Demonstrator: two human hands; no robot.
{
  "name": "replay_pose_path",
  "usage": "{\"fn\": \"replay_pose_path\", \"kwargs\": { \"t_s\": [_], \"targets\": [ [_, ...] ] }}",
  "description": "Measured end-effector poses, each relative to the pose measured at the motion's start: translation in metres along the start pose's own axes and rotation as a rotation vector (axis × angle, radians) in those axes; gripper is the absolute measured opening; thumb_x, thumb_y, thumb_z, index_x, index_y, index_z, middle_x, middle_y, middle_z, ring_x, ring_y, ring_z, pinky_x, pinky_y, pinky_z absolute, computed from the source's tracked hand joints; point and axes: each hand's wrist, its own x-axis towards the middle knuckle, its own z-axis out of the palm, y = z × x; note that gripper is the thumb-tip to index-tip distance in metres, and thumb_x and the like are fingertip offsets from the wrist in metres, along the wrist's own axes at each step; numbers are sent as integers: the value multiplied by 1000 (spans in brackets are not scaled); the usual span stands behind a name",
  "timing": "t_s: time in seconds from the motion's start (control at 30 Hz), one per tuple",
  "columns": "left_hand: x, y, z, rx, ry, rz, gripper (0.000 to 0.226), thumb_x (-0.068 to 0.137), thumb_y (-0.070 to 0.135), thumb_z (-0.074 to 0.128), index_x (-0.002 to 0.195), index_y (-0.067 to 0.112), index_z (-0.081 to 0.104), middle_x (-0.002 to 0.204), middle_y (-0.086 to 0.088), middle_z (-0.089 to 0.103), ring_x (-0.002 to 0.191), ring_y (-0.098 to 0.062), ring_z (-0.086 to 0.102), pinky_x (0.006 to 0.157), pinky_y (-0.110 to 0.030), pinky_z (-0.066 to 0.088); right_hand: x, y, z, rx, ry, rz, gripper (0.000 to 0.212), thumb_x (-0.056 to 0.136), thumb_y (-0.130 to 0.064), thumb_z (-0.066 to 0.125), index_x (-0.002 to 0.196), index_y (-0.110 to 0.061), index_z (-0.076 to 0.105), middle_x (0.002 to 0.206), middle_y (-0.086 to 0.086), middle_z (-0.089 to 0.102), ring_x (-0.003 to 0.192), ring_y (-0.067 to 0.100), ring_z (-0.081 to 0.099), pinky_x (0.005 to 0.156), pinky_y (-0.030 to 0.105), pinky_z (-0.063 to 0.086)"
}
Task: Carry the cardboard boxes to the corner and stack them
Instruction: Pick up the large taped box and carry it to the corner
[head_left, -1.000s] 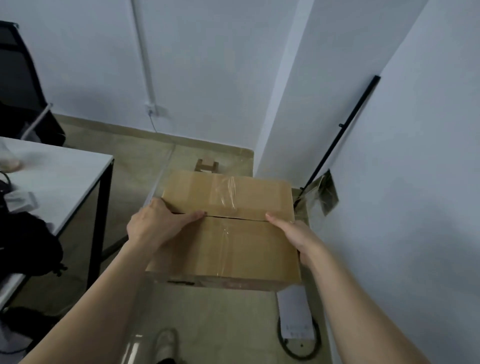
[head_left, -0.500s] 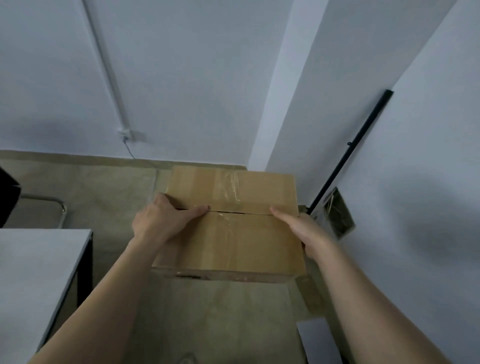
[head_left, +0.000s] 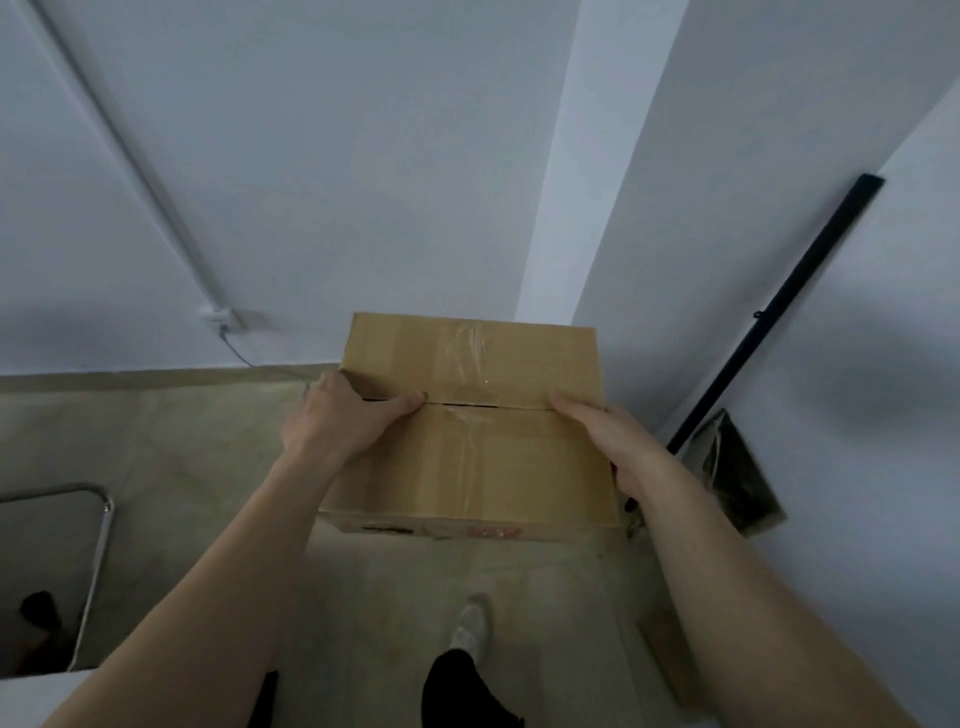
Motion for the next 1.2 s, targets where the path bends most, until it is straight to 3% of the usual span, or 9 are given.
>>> {"fn": "replay_pose_path", "kwargs": {
  "t_s": [0.07,0.17,0.3,0.47,0.6,0.77,0.93,1.1,1.2],
  "targets": [
    [34,23,1,7,2,-7,109,72,82,73,142,4,47,141,-18,61,129,-39,58,89,-44,46,40,-17,-1,33,-18,28,69,84,-55,85,140,-19,66,128,4,74,115,25,70,103,44,55],
    [85,58,1,20,-3,-15,109,71,82,74,142,5,45,141,-19,61,129,-40,59,91,-45,47,90,-42,-5,68,-19,31,56,87,-53,83,130,-20,68,118,-1,73,105,19,69,91,39,55],
    [140,90,5,16,-17,-20,110,70,80,77,142,3,46,140,-20,61,128,-40,60,96,-48,51,146,-64,-11,47,10,20,39,86,-56,82,109,-28,67,123,0,71,110,22,68,108,46,51],
    [209,119,17,44,-44,-6,112,71,80,76,145,2,46,143,-20,60,131,-40,58,99,-48,50,206,-83,-11,34,59,68,60,86,-63,80,126,-21,66,127,2,69,119,29,65,113,56,49],
    [265,136,31,55,-83,27,113,69,80,77,146,3,46,146,-19,59,135,-41,55,102,-48,47,244,-87,0,91,89,89,44,92,-54,77,118,-21,66,115,-1,69,103,22,65,98,46,51],
    [356,154,55,72,-138,95,119,63,86,76,148,8,46,148,-16,59,135,-39,56,106,-51,49,307,-85,24,130,169,95,48,95,-60,70,125,-26,58,118,-4,65,110,23,61,102,43,45],
    [464,148,101,102,-168,207,130,49,85,84,147,9,46,149,-14,57,137,-38,54,108,-53,49,398,-48,67,178,305,89,70,104,-69,44,150,-18,56,131,1,61,117,24,58,111,44,45],
    [558,122,180,168,-205,268,130,45,81,88,148,12,47,149,-11,56,137,-37,54,108,-52,49,495,24,102,270,354,151,73,105,-65,45,153,-11,53,143,7,63,124,27,62,110,48,51],
    [604,109,238,216,-205,307,127,45,79,89,145,13,49,146,-10,58,136,-35,55,107,-49,49,550,78,123,374,345,182,65,106,-59,51,151,-13,52,134,2,64,109,19,64,101,48,55]
  ]
}}
